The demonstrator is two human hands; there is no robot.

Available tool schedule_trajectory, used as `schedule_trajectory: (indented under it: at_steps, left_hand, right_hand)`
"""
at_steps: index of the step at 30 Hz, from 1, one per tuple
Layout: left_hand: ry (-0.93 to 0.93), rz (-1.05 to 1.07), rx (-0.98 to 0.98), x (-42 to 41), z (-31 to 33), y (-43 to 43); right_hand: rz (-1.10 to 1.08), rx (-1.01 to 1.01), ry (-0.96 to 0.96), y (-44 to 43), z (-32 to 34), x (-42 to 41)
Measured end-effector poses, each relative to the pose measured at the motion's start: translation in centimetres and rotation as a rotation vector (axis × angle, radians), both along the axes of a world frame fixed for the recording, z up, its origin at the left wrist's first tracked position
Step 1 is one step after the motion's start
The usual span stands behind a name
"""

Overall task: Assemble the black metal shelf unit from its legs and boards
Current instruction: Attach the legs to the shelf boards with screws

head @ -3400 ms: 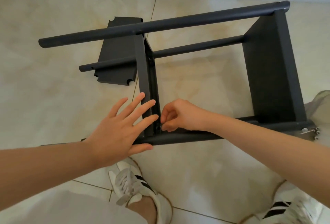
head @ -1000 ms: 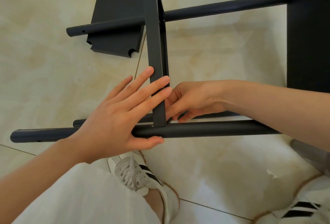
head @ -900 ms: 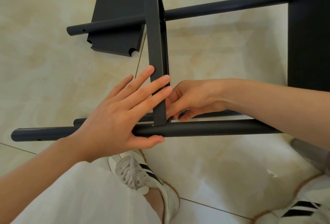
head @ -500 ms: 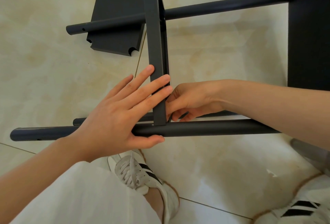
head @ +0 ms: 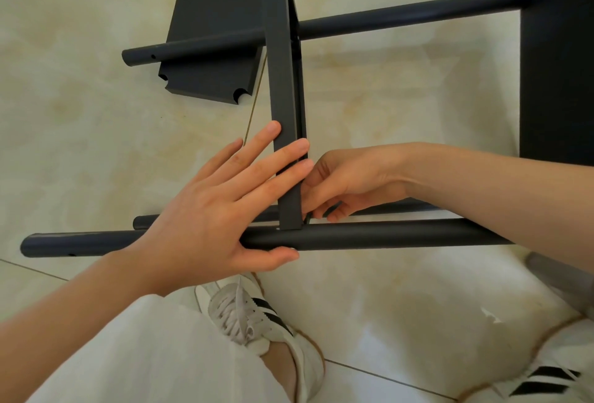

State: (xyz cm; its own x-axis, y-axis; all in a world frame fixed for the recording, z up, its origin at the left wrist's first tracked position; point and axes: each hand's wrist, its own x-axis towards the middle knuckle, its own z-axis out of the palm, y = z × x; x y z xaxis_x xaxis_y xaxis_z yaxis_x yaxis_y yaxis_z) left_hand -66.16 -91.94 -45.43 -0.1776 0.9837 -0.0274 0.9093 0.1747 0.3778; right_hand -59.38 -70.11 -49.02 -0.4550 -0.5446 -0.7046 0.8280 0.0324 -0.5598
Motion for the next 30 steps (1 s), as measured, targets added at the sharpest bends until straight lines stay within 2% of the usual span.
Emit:
schedule_trajectory:
  at_steps: [30]
  left_hand:
    - [-0.027, -0.001, 0.011, -0.05, 0.04, -0.02]
  right_hand:
    - [-0.045, 0.003, -0.001, -0.64, -0.02, 0.06]
